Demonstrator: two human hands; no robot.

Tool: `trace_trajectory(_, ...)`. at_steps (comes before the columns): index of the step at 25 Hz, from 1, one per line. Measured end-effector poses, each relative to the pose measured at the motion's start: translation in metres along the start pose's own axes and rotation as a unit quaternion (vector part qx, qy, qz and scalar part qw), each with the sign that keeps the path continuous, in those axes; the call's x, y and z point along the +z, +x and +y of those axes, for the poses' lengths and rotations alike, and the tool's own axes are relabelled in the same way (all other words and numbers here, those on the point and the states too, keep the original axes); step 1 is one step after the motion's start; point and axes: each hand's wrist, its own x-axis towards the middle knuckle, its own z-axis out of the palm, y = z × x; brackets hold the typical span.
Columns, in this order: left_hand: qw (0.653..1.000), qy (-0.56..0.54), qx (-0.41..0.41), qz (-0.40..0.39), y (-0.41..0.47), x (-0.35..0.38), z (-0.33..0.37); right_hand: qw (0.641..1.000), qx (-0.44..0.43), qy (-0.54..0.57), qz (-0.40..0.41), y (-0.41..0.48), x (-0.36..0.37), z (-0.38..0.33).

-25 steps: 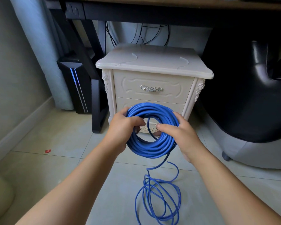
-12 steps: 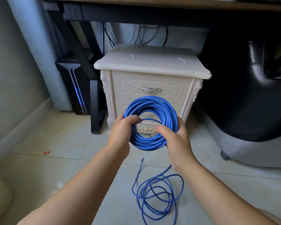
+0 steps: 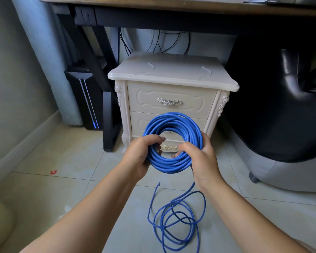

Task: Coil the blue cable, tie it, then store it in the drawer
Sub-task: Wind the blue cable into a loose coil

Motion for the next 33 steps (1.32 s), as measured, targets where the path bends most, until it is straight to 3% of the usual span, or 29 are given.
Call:
trace_trajectory(3, 0.997, 0.048, 0.054, 0.011, -0.001, -0.002, 0.007, 0.995, -0.021, -0.087, -0.054, 0.002, -0.008, -0.009)
trace_trajectory(6, 0.988, 0.105, 0.113, -0.007, -0.003, -0.009, 0.016, 0.982, -0.095, -0.163, 0.024, 0.015, -0.017, -0.015)
trace_trajectory(7, 0.982, 0.131, 0.131, -0.022, -0.004, -0.01, 0.018, 0.982, -0.083, -0.164, 0.048, 0.021, -0.02, -0.019)
trace_trajectory(10, 0.97, 0.178, 0.156, -0.055, -0.008, -0.012, 0.02, 0.987, 0.112, -0.118, -0.02, 0.025, -0.022, -0.021)
trace_trajectory(12, 0.964, 0.197, 0.163, -0.068, -0.008, -0.016, 0.023, 0.973, 0.165, -0.153, -0.054, 0.023, -0.022, -0.019)
trace_trajectory(15, 0.925, 0.312, 0.194, -0.101, -0.01, -0.023, 0.031, 0.976, 0.069, -0.207, -0.016, 0.03, -0.024, -0.027)
trace_trajectory(17, 0.87, 0.431, 0.216, -0.098, -0.011, -0.023, 0.03, 0.986, 0.019, -0.166, -0.002, 0.038, -0.028, -0.035)
trace_trajectory(19, 0.849, 0.472, 0.227, -0.072, -0.009, -0.022, 0.027, 0.989, -0.011, -0.143, -0.021, 0.037, -0.03, -0.038)
trace_trajectory(25, 0.943, 0.241, 0.231, -0.007, -0.001, -0.026, 0.033, 0.981, -0.048, -0.171, -0.072, 0.018, -0.015, -0.017)
trace_trajectory(30, 0.97, 0.114, 0.214, 0.022, 0.004, -0.023, 0.027, 0.974, -0.051, -0.184, -0.122, 0.006, -0.005, 0.003)
trace_trajectory(33, 0.979, 0.072, 0.191, 0.02, 0.0, -0.014, 0.017, 0.985, -0.021, -0.138, -0.104, 0.005, 0.002, 0.007)
